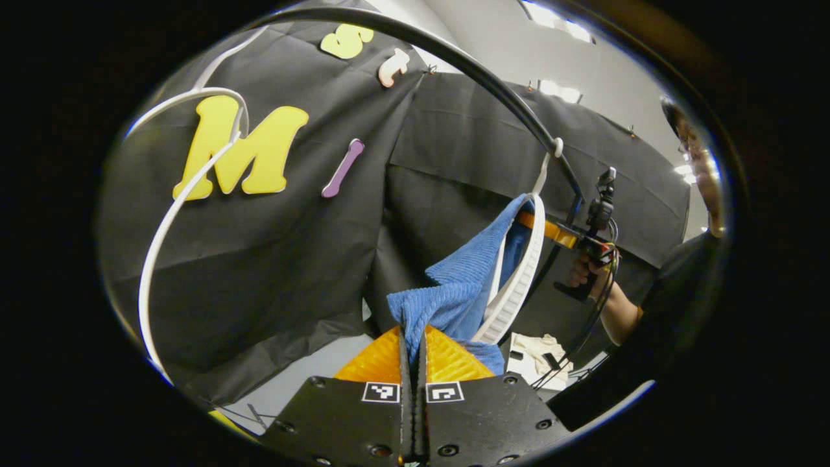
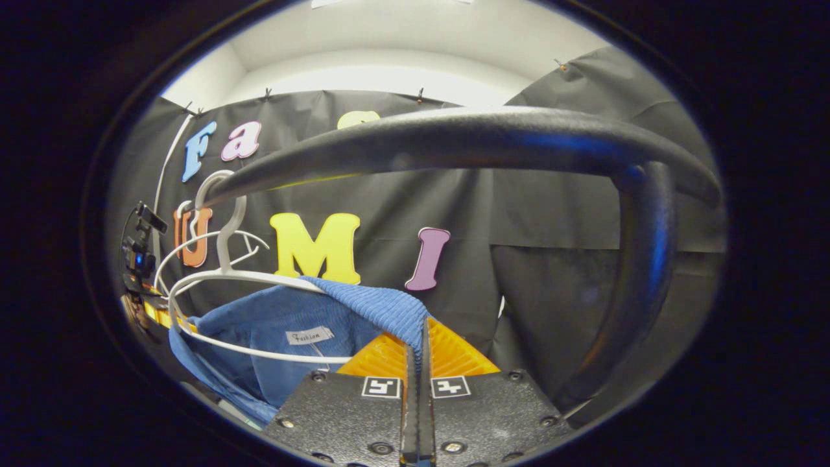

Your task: Grasp the clothes on the hanger with both hands and then place them into the laundry hamper below.

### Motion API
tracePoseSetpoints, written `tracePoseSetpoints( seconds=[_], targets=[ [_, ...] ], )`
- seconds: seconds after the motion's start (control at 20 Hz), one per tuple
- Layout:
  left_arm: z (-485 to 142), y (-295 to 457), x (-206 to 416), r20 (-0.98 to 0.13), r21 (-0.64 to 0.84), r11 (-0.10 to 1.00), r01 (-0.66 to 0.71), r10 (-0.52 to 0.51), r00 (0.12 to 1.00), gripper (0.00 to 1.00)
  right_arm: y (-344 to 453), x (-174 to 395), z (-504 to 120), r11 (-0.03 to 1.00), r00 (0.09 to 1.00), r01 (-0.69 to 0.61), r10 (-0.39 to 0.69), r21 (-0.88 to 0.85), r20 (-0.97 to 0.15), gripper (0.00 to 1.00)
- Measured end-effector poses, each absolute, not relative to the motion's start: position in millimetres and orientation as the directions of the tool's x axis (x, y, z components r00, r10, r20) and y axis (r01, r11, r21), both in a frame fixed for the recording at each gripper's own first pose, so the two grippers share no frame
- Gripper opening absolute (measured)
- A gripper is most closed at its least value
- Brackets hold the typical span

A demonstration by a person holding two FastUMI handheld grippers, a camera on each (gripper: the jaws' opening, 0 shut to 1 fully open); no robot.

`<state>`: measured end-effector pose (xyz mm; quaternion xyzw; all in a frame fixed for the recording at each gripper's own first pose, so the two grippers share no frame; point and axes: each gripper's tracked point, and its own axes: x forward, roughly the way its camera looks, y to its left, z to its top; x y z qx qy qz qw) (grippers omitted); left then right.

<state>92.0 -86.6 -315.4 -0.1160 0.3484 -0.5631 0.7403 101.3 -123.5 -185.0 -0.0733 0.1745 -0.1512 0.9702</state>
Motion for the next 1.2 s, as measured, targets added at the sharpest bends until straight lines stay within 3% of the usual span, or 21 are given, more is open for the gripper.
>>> tracePoseSetpoints(
  seconds=[0.1,0.2,0.25,0.3,0.4,0.5,0.55,0.6,1.2],
  targets=[
    [-356.7,-68.8,94.7,-0.534,-0.493,0.443,0.749,-0.833,0.141,0.01,-114.8,99.9,-200.9,0.955,0.884,0.245,-0.291,-0.168,-0.366,0.04],
    [-370.6,-77.3,78.0,-0.525,-0.543,0.433,0.719,-0.844,0.112,0.05,-124.7,93.6,-222.4,0.947,0.857,0.264,-0.318,-0.184,-0.406,0.04],
    [-371.2,-80.0,78.2,-0.509,-0.572,0.432,0.698,-0.854,0.111,0.01,-128.1,91.0,-228.5,0.945,0.846,0.277,-0.325,-0.171,-0.424,0.04],
    [-370.0,-80.3,78.8,-0.493,-0.59,0.434,0.681,-0.861,0.122,0.05,-132.1,89.8,-233.5,0.944,0.837,0.293,-0.331,-0.155,-0.435,0.05],
    [-366.2,-83.4,77.6,-0.468,-0.612,0.427,0.665,-0.874,0.131,0.01,-129.1,82.9,-244.4,0.944,0.828,0.293,-0.33,-0.153,-0.453,0.05],
    [-368.9,-81.3,79.3,-0.481,-0.596,0.448,0.667,-0.864,0.15,0.0,-127.5,75.8,-246.4,0.942,0.826,0.29,-0.337,-0.171,-0.452,0.04],
    [-368.3,-81.8,78.5,-0.482,-0.596,0.454,0.663,-0.862,0.157,0.05,-126.9,74.3,-247.5,0.942,0.825,0.29,-0.336,-0.169,-0.455,0.05],
    [-367.1,-82.5,77.7,-0.483,-0.598,0.462,0.655,-0.86,0.165,0.0,-126.1,72.6,-250.7,0.943,0.82,0.294,-0.334,-0.158,-0.465,0.04],
    [-371.3,-63.8,29.9,-0.548,-0.595,0.613,0.52,-0.783,0.295,0.01,-84.9,15.2,-331.6,0.944,0.727,0.328,-0.236,0.024,-0.645,0.04]
  ],
)
